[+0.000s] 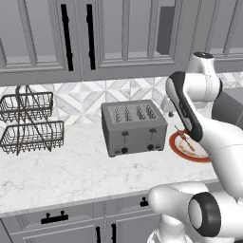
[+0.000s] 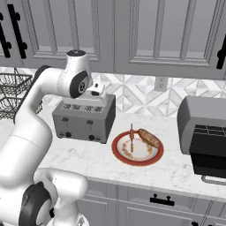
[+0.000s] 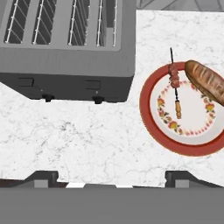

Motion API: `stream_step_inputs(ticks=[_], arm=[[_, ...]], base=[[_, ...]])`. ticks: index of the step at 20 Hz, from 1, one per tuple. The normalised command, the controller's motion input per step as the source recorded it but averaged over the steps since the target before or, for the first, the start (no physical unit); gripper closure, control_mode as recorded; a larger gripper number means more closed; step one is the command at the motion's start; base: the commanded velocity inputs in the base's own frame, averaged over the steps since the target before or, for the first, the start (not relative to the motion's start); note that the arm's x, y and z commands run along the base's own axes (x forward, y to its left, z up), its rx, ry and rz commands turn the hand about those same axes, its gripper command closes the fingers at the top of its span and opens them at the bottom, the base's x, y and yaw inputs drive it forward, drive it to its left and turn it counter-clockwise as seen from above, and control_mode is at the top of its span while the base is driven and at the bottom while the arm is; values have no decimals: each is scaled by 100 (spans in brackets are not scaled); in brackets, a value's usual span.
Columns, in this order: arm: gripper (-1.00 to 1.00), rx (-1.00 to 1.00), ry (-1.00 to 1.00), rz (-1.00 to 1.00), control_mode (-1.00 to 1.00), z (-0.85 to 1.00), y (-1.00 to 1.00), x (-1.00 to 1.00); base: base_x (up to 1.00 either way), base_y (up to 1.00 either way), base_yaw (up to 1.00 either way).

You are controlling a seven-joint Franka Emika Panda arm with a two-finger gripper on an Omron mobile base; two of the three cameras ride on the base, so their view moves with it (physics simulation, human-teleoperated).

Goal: Pick up the kebab skewer and baguette bread, and place them inside the toaster oven. Close the toaster oven door and start by setting the timer.

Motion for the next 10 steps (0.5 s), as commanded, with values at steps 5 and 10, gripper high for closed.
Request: stream_step_inputs(ticks=[5,10], arm=[[-100,0,0,0,-100,0,-34,0],[-100,0,0,0,-100,0,0,0]], base=[[0,0,0],[0,0,0]])
